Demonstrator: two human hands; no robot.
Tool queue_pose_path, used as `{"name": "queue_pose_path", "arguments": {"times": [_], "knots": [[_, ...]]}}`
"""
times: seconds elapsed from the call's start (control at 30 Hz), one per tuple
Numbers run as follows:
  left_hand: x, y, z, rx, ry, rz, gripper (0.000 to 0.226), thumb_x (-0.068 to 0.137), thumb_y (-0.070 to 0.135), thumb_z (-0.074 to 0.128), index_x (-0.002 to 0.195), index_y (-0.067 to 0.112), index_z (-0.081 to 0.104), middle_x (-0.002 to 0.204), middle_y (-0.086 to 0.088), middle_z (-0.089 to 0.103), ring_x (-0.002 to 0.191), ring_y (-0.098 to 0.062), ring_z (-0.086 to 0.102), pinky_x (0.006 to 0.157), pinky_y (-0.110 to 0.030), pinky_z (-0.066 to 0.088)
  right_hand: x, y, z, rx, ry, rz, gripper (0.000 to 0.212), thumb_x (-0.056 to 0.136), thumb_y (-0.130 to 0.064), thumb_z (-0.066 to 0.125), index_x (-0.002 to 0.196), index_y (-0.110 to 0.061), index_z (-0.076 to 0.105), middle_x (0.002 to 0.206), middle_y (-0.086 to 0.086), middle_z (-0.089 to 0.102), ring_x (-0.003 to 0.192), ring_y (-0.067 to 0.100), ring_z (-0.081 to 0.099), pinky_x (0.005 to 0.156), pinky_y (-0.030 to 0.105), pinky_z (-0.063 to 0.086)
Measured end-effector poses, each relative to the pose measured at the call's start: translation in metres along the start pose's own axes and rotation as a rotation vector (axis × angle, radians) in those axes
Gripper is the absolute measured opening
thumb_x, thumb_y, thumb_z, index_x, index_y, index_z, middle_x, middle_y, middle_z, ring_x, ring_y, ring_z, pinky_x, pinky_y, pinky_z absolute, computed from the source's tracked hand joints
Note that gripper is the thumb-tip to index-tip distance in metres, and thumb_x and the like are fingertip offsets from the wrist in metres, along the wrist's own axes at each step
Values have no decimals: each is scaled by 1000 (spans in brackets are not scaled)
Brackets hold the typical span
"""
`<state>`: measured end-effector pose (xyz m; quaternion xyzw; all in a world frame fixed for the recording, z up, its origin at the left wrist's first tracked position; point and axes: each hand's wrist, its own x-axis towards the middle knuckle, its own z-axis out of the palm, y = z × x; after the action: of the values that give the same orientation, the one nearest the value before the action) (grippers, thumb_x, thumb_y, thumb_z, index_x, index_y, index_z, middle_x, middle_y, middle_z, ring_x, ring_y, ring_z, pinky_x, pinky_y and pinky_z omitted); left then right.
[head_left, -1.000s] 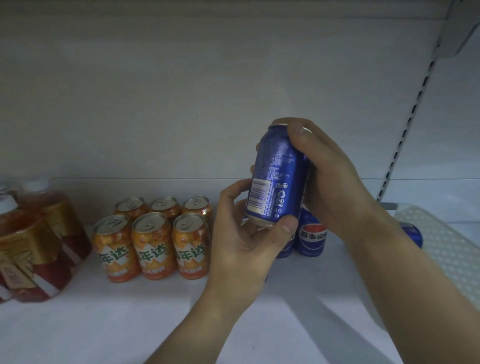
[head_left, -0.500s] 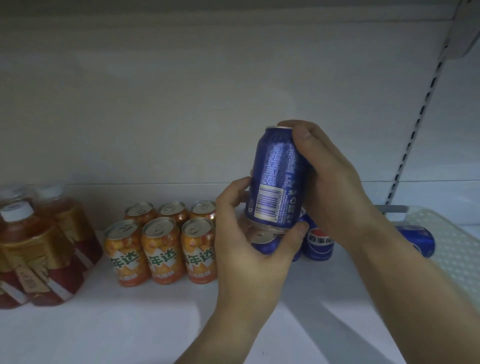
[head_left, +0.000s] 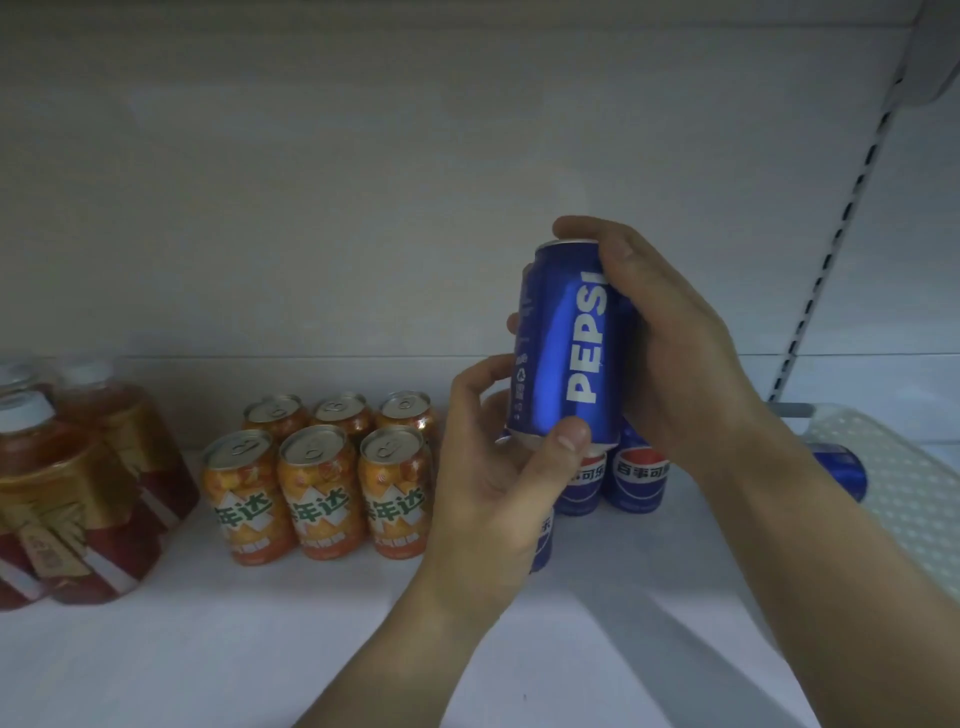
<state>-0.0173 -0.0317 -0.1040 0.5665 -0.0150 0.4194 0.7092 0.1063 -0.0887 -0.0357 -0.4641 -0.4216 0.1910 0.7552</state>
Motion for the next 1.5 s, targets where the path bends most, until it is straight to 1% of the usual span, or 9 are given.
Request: {"name": "queue_pose_path", "arguments": {"times": [0.17, 0.5, 0.67, 0.87, 1.0, 1.1, 1.23, 1.4, 1.5], "knots": [[3, 1, 2, 102, 40, 6, 73, 72, 24, 82, 133, 25, 42, 122, -6, 67, 103, -23, 73, 78, -27, 59, 3, 2, 0, 5, -30, -21, 28, 97, -29, 56, 120, -16, 66, 114, 16, 70, 104, 45, 64, 98, 68, 50], [1, -4, -2, 272, 142, 111, 76, 69, 15, 90, 128, 28, 43, 120, 1, 65, 101, -20, 73, 79, -31, 60, 5, 8, 3, 45, -120, 52, 38, 94, -29, 52, 128, -13, 60, 117, 16, 67, 104, 35, 62, 99, 57, 52], [0, -3, -2, 484, 293, 301, 81, 62, 7, 94, 125, 21, 46, 112, 15, 59, 99, -9, 67, 77, -19, 55, 2, 8, 8, 1, -115, 50, 42, 94, -33, 56, 130, -12, 60, 111, 6, 70, 101, 23, 66, 92, 43, 55], [-1, 3, 1, 116, 126, 90, 56, 75, 34, 75, 124, 19, 51, 117, 4, 71, 104, -21, 72, 77, -31, 60, -2, 0, 7, -12, -101, 47, 37, 95, -33, 59, 127, -14, 62, 108, 9, 70, 99, 31, 67, 95, 59, 55], [2, 2, 0, 185, 99, 69, 84, 62, 43, 91, 130, 25, 45, 124, -2, 67, 105, -24, 73, 82, -40, 62, -4, 0, 5, -22, -48, 10, 31, 93, -32, 61, 121, -19, 64, 106, 7, 71, 95, 29, 68, 90, 56, 57], [0, 1, -1, 268, 156, 108, 69, 65, 34, 86, 123, 26, 49, 115, 2, 70, 99, -22, 74, 79, -38, 63, -4, 3, 4, -50, -36, -4, 26, 93, -33, 62, 116, -23, 66, 103, 4, 72, 93, 24, 68, 87, 53, 58], [-1, 3, -3, 36, 47, -38, 51, 82, 26, 75, 125, 13, 52, 115, -6, 74, 102, -27, 73, 80, -31, 60, -3, -2, 1, 3, -54, 5, 32, 94, -31, 59, 123, -16, 63, 108, 11, 72, 93, 31, 70, 82, 47, 60], [2, 1, 0, 206, 74, 11, 75, 63, 29, 89, 126, 23, 49, 116, -3, 71, 98, -23, 75, 77, -29, 60, -2, -4, -2, 12, -40, -19, 29, 95, -27, 58, 120, -15, 65, 107, 14, 72, 92, 33, 69, 81, 47, 59], [2, 1, -4, 160, 77, -4, 59, 73, 20, 84, 123, 20, 53, 112, 1, 73, 96, -21, 75, 73, -26, 59, -1, -2, -1, -12, -36, -14, 31, 94, -31, 59, 120, -15, 66, 109, 13, 73, 96, 32, 70, 85, 48, 60]]}}
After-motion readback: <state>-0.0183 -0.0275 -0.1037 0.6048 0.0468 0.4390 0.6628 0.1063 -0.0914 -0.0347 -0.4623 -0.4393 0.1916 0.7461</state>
